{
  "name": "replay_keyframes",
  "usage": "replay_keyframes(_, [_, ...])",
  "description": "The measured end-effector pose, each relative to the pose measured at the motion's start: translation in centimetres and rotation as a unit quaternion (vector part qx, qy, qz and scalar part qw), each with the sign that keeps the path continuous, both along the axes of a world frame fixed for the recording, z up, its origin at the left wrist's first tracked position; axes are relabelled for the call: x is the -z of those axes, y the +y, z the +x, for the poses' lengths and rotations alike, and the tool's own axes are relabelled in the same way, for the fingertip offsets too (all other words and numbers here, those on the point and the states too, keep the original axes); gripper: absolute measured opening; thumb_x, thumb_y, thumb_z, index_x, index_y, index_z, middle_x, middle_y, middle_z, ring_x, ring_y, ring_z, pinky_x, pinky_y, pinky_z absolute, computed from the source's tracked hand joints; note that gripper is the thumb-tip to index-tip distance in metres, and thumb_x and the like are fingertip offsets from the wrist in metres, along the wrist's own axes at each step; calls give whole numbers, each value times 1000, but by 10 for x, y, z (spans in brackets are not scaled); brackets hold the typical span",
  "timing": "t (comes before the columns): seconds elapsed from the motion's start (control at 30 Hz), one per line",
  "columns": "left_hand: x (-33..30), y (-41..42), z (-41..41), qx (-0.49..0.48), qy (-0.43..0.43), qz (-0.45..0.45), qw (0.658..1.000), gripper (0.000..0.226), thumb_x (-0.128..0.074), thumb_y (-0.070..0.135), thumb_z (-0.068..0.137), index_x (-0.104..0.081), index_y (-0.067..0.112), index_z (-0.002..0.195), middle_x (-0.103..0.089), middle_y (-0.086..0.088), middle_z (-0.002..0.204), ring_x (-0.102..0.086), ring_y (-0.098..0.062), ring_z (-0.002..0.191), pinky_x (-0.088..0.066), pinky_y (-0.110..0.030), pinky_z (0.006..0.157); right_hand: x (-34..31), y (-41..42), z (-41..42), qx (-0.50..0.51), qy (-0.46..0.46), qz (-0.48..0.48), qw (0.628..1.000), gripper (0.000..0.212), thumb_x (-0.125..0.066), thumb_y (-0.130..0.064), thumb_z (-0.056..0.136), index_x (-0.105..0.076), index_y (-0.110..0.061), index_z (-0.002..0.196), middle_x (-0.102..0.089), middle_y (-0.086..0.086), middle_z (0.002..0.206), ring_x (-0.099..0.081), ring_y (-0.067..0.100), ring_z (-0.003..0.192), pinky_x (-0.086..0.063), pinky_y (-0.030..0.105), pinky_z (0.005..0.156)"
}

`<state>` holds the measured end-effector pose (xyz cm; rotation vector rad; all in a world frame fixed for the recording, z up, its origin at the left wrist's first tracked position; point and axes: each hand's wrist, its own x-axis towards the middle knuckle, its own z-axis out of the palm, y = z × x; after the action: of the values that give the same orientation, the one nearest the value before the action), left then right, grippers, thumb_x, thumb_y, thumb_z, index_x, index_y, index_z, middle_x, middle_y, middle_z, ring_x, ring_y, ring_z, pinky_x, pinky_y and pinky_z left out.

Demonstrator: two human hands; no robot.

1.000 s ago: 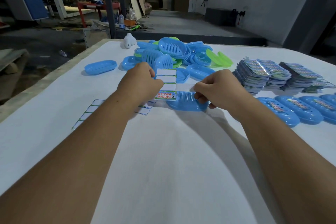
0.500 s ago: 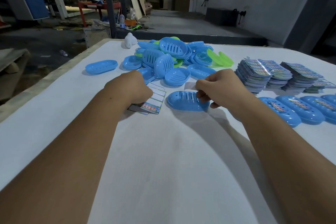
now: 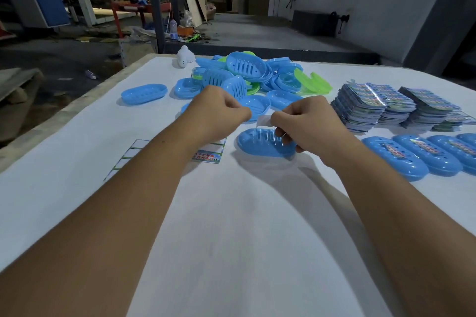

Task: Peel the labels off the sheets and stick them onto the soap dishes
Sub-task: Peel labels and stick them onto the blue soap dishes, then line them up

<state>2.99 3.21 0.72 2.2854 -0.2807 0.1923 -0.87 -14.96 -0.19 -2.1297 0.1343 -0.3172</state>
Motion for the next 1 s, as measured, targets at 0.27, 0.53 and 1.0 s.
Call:
replay_keyframes(0.27, [8,-19,-13,81,-2,-78,994,15,-73,28,85,-77,19,73,-75,-10,82,-70,-25,86,-57,-39,81,-1,0,-2,-12,-19,-2,1000,24,-72,-24,79,-72,-5,65,-72,8,60,-57,12,48,-45,20,41])
replay_keyframes(0.53, [8,-17,-9,82,9,-98,992,18,-71,32,86,-78,18,77,-75,-13,88,-65,-20,74,-57,-34,76,-4,0,-4,-49,-38,20,998,22,-73,-20,81,-71,-9,61,-67,1,56,-55,9,47,-44,21,41])
replay_keyframes(1.0, [7,-15,-2,7,20,-190,982,16,-77,41,83,-75,28,76,-73,11,77,-60,4,67,-42,-17,61,-2,-6,1,-18,-36,10,999,26,-76,-33,90,-78,-14,73,-74,0,67,-58,9,54,-48,25,45])
